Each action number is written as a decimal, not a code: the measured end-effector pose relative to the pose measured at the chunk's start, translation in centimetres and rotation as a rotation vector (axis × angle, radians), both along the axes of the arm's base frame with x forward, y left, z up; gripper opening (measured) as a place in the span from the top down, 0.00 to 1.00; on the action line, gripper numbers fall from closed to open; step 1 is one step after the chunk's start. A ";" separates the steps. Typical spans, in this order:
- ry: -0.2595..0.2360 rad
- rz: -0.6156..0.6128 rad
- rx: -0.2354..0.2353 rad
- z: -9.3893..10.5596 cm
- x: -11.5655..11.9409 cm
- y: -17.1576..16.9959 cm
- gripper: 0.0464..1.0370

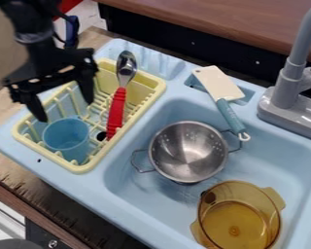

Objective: Moved the blue cup from the inside of the silver pot to the yellow dish drainer.

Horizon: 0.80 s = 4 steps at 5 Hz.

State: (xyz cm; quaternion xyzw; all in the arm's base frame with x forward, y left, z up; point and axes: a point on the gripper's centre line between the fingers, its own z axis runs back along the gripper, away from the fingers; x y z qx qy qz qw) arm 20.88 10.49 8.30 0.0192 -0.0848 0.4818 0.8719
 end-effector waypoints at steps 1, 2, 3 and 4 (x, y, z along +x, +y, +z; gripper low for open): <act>-0.059 -0.080 0.052 0.4 0.9 -1.1 0.04; -0.045 -0.285 0.106 0.5 1.4 -2.8 0.04; -0.018 -0.502 0.127 0.8 1.6 -4.7 0.04; -0.015 -0.631 0.155 1.1 2.3 -6.4 0.04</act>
